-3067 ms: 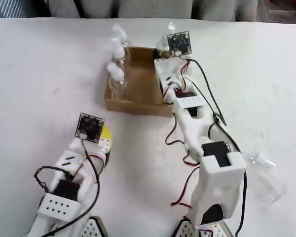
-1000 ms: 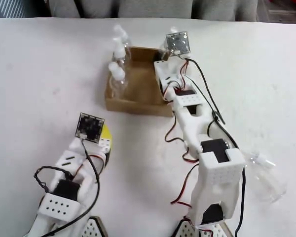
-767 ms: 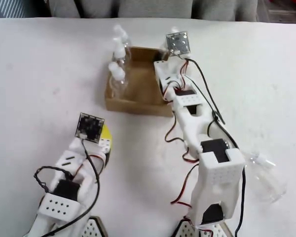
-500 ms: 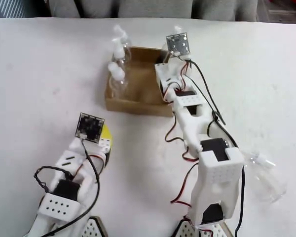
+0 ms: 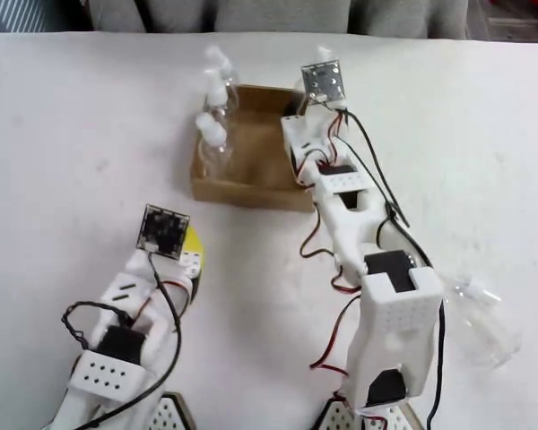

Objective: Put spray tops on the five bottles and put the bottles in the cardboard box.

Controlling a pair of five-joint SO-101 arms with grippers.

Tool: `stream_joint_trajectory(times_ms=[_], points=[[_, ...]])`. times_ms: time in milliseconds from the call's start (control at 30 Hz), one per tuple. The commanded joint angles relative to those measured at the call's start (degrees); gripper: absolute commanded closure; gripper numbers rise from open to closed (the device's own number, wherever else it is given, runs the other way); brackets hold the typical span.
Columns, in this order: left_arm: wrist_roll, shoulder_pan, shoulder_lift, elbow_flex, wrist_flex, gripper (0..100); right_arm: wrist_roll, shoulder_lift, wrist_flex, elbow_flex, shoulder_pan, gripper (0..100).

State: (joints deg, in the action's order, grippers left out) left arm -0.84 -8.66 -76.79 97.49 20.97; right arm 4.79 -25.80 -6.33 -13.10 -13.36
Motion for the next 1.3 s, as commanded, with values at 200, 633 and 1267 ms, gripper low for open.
stream_joint_trajectory(times_ms=[200, 633, 1267], points=[[-0.62, 0.40, -1.19, -0.18, -1.76, 98, 0.00, 5.93, 4.53, -0.09, 0.40, 74.8], [-0.62, 0.40, -1.19, -0.18, -1.76, 98, 0.00, 6.02, 4.62, -0.09, 0.22, 74.7], [-0.62, 0.40, -1.19, -0.18, -1.76, 98, -0.09, 6.46, 6.73, -0.09, 0.04, 65.7]])
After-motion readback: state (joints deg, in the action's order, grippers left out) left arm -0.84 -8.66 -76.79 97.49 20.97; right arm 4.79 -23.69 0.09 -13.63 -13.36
